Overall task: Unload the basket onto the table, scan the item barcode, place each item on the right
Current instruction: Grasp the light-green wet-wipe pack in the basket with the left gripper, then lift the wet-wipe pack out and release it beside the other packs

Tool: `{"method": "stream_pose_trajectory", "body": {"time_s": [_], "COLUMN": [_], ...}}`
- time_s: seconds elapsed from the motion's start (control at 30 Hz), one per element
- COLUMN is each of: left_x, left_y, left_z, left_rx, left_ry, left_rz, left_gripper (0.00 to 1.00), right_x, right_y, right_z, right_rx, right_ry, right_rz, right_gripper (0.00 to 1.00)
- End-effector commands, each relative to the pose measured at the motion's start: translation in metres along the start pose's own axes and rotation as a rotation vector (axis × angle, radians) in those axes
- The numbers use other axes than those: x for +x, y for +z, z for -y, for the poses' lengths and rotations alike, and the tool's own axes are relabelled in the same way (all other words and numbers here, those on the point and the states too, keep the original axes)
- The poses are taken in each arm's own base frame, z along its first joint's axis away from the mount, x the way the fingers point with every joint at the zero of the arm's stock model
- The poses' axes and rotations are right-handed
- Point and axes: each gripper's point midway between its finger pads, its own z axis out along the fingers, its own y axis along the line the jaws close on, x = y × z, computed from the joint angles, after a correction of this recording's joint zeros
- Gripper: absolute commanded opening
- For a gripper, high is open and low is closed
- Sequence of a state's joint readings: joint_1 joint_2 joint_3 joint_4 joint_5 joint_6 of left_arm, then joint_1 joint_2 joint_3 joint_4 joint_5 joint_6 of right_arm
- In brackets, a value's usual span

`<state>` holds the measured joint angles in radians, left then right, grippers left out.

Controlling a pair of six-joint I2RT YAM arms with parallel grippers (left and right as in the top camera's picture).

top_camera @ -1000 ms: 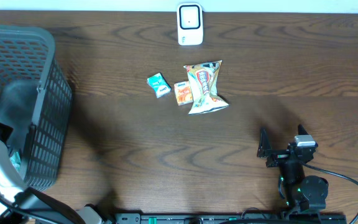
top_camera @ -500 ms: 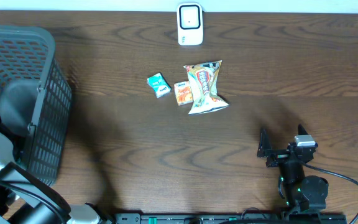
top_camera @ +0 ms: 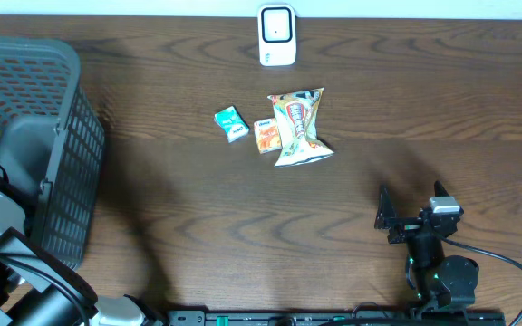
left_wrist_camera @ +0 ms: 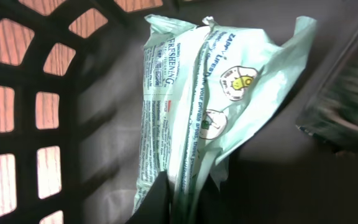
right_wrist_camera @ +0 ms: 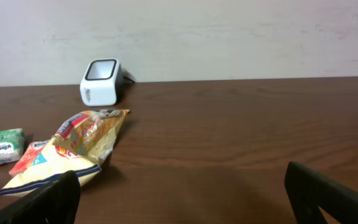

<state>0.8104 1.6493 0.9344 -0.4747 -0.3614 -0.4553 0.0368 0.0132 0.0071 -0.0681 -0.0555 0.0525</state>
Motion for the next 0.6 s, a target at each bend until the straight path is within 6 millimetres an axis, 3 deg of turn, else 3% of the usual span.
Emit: {"method": "stream_pose_trajectory", "body": {"time_s": [0.0,0.13,0.3,0.57], "left_x": [0.013,0.004,-0.015,-0.036], "left_y": [0.004,-0.016,-0.064,-0.195], "left_z": [0.001,0.0,0.001,0.04], "left_rx": [0.007,0.032,0.17,0.765], "left_ry": [0.032,0.016,-0.094,-0.154], "left_rz": [-0.053,-0.028,0.056,0.203], "left_gripper": [0.07,0.07,0.07,0.07], "right_x": [0.001,0.001,0.001,0.001], "right_y": [0.0,0.0,0.0,0.0], "right_z": [0.001,0.001,0.001,0.001], "right_rx": [0.005,0.005,0.005,0.005], "right_ry": [0.014,0.014,0.014,0.014], "right_rz": [-0.003,-0.003,-0.003,-0.003], "right_gripper": [0.99,0.99,0.99,0.99]}}
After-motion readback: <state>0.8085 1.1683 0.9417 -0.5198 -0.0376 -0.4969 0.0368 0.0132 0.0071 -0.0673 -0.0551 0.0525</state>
